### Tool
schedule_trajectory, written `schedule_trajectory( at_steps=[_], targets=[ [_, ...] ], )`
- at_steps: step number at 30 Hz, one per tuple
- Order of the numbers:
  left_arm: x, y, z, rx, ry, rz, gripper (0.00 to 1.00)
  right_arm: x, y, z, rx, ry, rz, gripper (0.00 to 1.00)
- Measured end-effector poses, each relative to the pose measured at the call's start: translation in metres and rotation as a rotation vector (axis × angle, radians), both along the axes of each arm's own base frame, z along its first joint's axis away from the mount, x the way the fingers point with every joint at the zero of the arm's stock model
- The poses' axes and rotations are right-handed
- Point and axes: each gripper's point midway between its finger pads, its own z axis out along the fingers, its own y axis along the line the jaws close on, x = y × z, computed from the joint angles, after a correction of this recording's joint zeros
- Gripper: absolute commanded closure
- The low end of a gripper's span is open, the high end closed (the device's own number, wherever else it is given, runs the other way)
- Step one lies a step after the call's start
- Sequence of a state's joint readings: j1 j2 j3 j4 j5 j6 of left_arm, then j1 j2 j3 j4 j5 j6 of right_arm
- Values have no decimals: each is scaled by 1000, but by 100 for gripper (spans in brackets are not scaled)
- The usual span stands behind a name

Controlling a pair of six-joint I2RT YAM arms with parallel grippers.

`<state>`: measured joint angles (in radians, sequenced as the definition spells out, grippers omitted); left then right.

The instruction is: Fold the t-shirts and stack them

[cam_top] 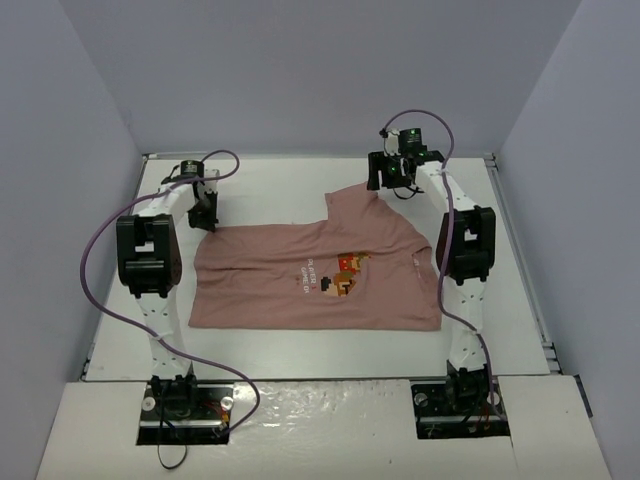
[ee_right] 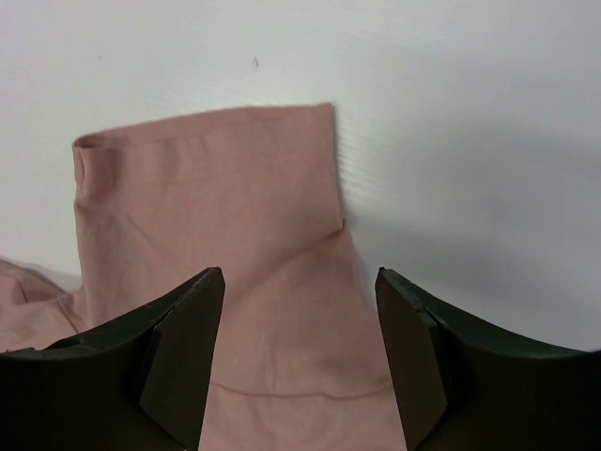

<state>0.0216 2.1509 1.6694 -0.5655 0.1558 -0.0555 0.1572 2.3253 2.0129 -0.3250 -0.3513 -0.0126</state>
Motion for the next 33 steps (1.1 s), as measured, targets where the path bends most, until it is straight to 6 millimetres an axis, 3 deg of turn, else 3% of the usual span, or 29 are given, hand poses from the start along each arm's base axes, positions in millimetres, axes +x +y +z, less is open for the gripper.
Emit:
schedule_trajectory(
  at_steps=[5, 14, 21, 33],
  targets=[
    [-6, 0, 0, 0, 12, 0, 100, 23, 17, -7, -11, -46, 21, 36],
    [-10, -1, 0, -4, 20, 7, 100, 34, 30, -53, -46, -12, 32, 37],
    [-11, -1, 0, -4, 21, 7, 100, 44, 27, -53, -60, -42, 14, 41],
    [-11, -1, 0, -4, 22, 7, 100, 53, 30, -54, -54, -76, 14, 59]
  ],
)
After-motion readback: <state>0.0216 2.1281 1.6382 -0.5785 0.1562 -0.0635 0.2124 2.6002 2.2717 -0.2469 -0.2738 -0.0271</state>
